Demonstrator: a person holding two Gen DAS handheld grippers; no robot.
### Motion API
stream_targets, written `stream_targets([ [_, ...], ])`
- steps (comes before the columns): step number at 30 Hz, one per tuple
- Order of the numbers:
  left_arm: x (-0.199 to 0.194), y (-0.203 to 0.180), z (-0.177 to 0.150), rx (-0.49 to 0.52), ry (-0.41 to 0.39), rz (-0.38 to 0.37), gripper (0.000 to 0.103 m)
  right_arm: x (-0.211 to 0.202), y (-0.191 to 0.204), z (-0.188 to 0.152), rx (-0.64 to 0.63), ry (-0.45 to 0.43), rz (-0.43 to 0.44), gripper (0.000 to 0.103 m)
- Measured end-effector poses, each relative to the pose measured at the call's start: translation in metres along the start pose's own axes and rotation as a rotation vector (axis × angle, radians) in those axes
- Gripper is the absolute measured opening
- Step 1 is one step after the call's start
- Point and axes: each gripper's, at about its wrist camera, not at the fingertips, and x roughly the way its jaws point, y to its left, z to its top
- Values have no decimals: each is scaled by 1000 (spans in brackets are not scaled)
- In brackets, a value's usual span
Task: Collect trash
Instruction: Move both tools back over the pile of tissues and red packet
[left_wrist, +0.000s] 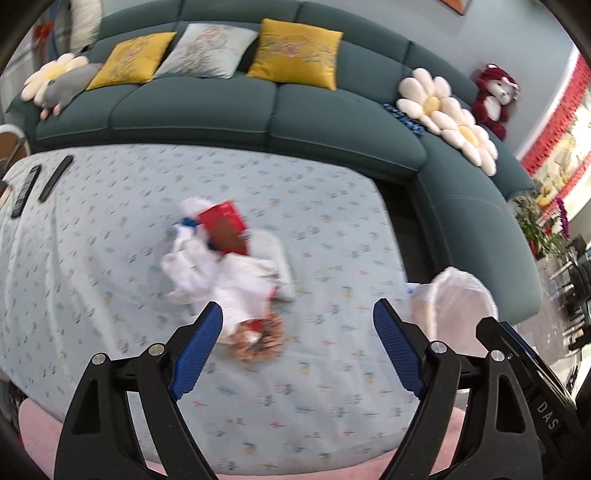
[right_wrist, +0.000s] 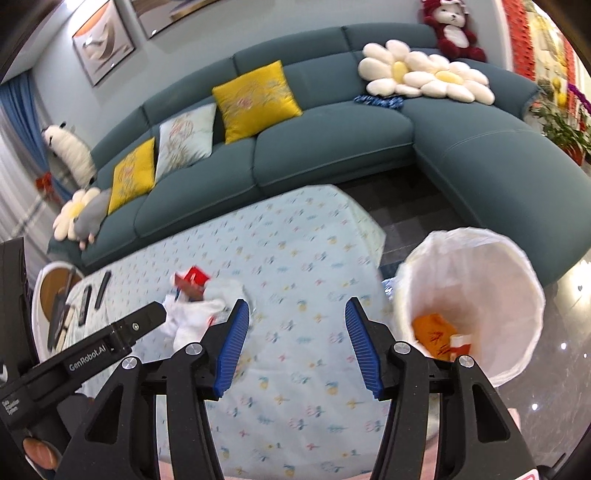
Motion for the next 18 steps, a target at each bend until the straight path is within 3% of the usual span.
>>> stream_targets([
  [11,27,69,-18,-47,69,120,80,64,54,-43,-93,149,12,53],
  [18,53,81,-16,-45,118,97,79,113,74,-57,-114,234,-3,53],
])
